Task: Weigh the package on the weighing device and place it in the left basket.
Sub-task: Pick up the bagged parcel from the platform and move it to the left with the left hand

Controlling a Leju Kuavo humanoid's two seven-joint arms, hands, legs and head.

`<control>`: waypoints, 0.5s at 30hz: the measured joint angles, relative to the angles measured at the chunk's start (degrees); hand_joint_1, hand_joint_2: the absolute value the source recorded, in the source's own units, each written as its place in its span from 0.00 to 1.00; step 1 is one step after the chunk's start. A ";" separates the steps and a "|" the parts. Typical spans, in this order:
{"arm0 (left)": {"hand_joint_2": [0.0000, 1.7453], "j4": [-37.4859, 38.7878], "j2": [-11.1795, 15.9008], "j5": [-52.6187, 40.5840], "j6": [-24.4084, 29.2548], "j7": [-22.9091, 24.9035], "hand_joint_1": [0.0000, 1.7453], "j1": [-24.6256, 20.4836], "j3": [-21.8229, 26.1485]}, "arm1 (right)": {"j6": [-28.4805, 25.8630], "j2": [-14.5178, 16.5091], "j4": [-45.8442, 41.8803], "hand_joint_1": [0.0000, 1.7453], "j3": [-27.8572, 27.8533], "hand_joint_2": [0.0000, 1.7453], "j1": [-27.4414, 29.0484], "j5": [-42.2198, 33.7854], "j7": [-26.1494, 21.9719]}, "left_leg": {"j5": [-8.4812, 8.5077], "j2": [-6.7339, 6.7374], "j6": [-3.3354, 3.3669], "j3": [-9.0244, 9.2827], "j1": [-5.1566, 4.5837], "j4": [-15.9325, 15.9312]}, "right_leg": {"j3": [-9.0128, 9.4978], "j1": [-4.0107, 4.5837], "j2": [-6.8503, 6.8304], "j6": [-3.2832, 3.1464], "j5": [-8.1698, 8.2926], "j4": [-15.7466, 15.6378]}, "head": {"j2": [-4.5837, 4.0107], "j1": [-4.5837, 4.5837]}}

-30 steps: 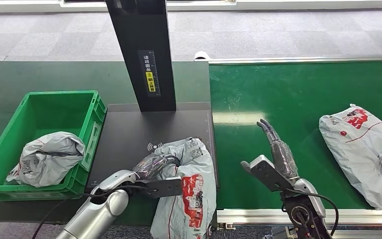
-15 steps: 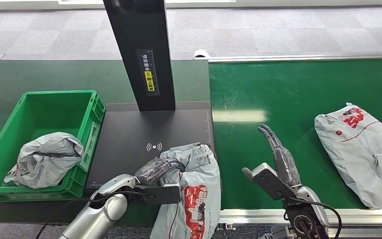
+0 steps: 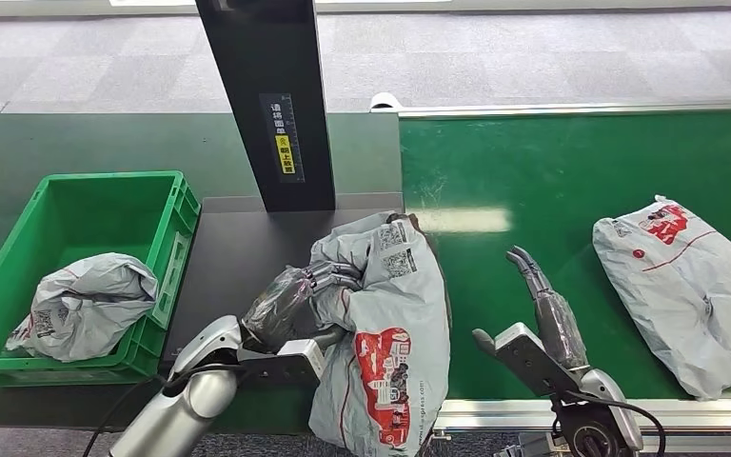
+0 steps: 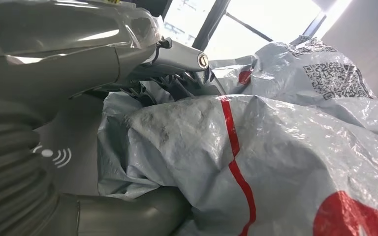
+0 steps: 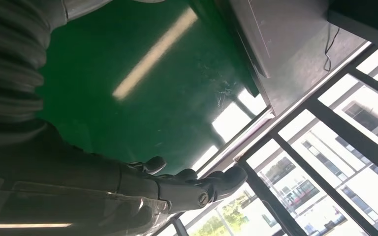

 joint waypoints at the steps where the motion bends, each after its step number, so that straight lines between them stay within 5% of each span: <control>1: 1.00 -0.55 -0.01 0.28 0.45 -0.21 1.00 0.10 0.19 | -0.02 -0.03 -0.12 0.00 -0.08 1.00 0.16 -0.01 -0.03 | 0.00 0.00 0.00 -0.01 0.00 0.00 | -0.01 0.00 0.00 0.00 0.00 0.00 | 0.00 0.00; 9: 1.00 -5.32 -0.75 3.17 10.54 -0.19 1.00 1.14 3.58 | -0.32 -0.16 -1.45 0.00 -0.66 1.00 1.73 -0.25 -0.05 | 0.00 0.00 0.00 -0.06 0.00 0.00 | -0.07 0.00 0.01 0.00 0.00 0.00 | 0.00 0.01; 15: 1.00 -7.60 -1.38 -3.47 24.62 9.26 1.00 0.83 10.65 | -1.03 0.04 -2.17 0.00 -0.92 1.00 2.80 0.44 -0.08 | 0.00 0.04 0.00 -0.07 0.01 0.00 | -0.09 0.02 0.03 -0.01 0.00 0.00 | 0.00 0.00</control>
